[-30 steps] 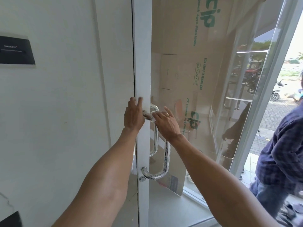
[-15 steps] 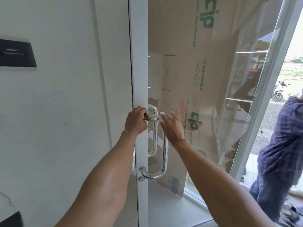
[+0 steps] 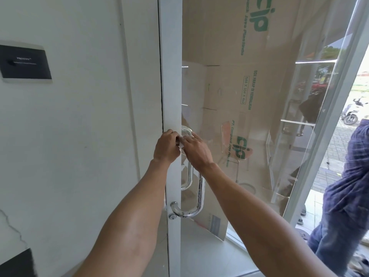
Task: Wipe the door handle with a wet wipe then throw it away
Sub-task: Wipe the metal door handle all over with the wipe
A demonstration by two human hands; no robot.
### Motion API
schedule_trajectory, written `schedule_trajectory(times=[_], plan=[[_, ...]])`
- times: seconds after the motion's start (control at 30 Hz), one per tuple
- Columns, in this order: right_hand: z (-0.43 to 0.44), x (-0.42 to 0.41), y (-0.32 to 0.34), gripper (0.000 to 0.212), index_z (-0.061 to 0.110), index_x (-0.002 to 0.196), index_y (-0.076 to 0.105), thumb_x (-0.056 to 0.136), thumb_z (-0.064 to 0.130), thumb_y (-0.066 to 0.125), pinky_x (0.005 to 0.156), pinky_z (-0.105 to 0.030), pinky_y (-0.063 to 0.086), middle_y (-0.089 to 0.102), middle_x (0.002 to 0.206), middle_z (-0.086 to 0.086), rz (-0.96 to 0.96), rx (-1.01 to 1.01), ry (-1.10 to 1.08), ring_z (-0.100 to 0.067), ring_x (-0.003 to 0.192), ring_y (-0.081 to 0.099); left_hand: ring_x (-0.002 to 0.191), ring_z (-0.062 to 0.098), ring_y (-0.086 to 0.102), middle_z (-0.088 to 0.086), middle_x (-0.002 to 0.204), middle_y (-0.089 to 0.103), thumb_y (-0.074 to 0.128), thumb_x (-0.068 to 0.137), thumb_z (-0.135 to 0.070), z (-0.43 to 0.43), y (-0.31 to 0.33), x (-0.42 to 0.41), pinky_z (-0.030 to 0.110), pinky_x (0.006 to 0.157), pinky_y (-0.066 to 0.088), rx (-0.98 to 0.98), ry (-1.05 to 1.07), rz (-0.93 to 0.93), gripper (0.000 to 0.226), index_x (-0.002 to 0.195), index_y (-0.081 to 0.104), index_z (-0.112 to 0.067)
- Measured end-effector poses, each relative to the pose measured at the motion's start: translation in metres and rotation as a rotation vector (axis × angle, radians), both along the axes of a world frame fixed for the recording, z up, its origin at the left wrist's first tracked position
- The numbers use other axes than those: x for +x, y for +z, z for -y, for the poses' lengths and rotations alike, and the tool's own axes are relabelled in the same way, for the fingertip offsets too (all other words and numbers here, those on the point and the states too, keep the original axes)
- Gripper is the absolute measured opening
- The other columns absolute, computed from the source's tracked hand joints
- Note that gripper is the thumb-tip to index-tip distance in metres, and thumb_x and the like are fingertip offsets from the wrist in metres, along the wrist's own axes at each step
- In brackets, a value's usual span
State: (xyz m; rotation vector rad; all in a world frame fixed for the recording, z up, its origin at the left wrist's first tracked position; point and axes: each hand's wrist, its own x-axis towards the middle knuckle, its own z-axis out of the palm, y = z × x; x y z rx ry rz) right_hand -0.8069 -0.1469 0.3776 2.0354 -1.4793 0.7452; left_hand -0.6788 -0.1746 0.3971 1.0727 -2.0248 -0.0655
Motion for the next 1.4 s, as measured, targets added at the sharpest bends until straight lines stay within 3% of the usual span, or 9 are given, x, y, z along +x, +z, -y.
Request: schedule_trajectory(times=[0.1, 0.23, 0.43, 0.6, 0.83, 1.0, 1.17, 1.27, 1.4], plan=[[-0.002, -0.006, -0.013, 0.039, 0.001, 0.127, 0.059, 0.088, 0.0, 0.06, 0.117, -0.035, 0.029, 0.065, 0.124, -0.014, 0.169, -0.074, 0.016, -0.025, 0.12, 0.059, 0.09, 0.03, 0.061, 0.012, 0.099, 0.065, 0.062, 0.074, 0.005, 0.001, -0.001, 0.002, 0.033, 0.078, 0.049, -0.019, 0.011, 0.001, 0.029, 0.1, 0.069, -0.003], [-0.007, -0.014, -0.031, 0.04, 0.0, 0.124, 0.061, 0.084, -0.001, 0.067, 0.106, -0.042, 0.043, 0.068, 0.12, -0.015, 0.438, -0.209, -0.076, -0.03, 0.112, 0.064, 0.095, 0.028, 0.06, 0.011, 0.105, 0.065, 0.066, 0.072, 0.005, 0.002, -0.001, 0.004, 0.036, 0.085, 0.051, -0.022, 0.002, 0.025, 0.034, 0.105, 0.068, -0.004], [-0.013, -0.019, -0.06, 0.037, 0.007, 0.122, 0.059, 0.091, 0.026, 0.064, 0.078, -0.042, 0.054, 0.071, 0.103, -0.014, 0.774, 0.007, -0.295, -0.031, 0.09, 0.066, 0.095, 0.029, 0.061, 0.013, 0.105, 0.065, 0.066, 0.073, 0.006, 0.003, 0.0, 0.004, 0.037, 0.086, 0.052, -0.009, 0.007, 0.029, 0.033, 0.105, 0.068, -0.002], [-0.012, -0.012, -0.04, 0.024, 0.011, 0.112, 0.061, 0.089, 0.018, 0.065, 0.075, -0.045, 0.055, 0.071, 0.098, -0.01, 0.717, 0.034, -0.295, -0.03, 0.085, 0.067, 0.096, 0.031, 0.061, 0.014, 0.105, 0.065, 0.062, 0.074, 0.009, 0.003, 0.0, 0.004, 0.039, 0.086, 0.051, -0.002, 0.017, 0.036, 0.033, 0.105, 0.068, -0.001], [-0.001, -0.008, -0.006, 0.025, 0.01, 0.111, 0.063, 0.087, 0.005, 0.061, 0.063, -0.042, 0.057, 0.072, 0.098, -0.008, 0.286, -0.005, -0.201, -0.031, 0.078, 0.069, 0.094, 0.033, 0.061, 0.017, 0.102, 0.065, 0.053, 0.072, 0.016, 0.003, -0.007, -0.001, 0.039, 0.083, 0.05, -0.022, 0.015, -0.111, 0.036, 0.101, 0.069, 0.001], [-0.001, -0.013, -0.029, 0.033, 0.01, 0.119, 0.057, 0.088, 0.007, 0.063, 0.055, -0.037, 0.056, 0.072, 0.077, -0.012, 0.551, -0.065, -0.306, -0.024, 0.056, 0.062, 0.098, 0.031, 0.061, 0.014, 0.105, 0.067, 0.055, 0.072, 0.016, 0.009, -0.012, -0.001, 0.033, 0.086, 0.047, -0.025, 0.01, -0.154, 0.04, 0.106, 0.069, -0.002], [0.002, -0.012, -0.054, 0.055, 0.01, 0.132, 0.044, 0.086, 0.019, 0.071, 0.067, -0.046, 0.057, 0.071, 0.091, -0.015, 0.835, 0.048, -0.352, -0.03, 0.069, 0.066, 0.101, 0.03, 0.061, 0.013, 0.109, 0.067, 0.058, 0.072, 0.015, 0.017, -0.012, -0.001, 0.032, 0.091, 0.047, -0.009, 0.007, -0.154, 0.042, 0.109, 0.068, -0.002], [0.003, -0.009, -0.059, 0.054, 0.011, 0.13, 0.041, 0.085, 0.016, 0.071, 0.068, -0.047, 0.056, 0.07, 0.089, -0.015, 0.88, 0.057, -0.355, -0.032, 0.07, 0.065, 0.1, 0.03, 0.062, 0.015, 0.108, 0.067, 0.058, 0.073, 0.015, 0.021, -0.011, 0.0, 0.033, 0.089, 0.047, -0.013, 0.016, -0.149, 0.04, 0.108, 0.068, -0.001], [0.008, -0.009, -0.039, 0.041, 0.01, 0.118, 0.047, 0.085, 0.013, 0.071, 0.053, -0.031, 0.048, 0.069, 0.079, -0.011, 0.826, -0.072, -0.25, -0.024, 0.057, 0.059, 0.099, 0.031, 0.062, 0.016, 0.107, 0.067, 0.057, 0.072, 0.016, 0.025, -0.01, -0.001, 0.035, 0.089, 0.049, -0.006, 0.016, -0.159, 0.041, 0.108, 0.069, -0.001]])
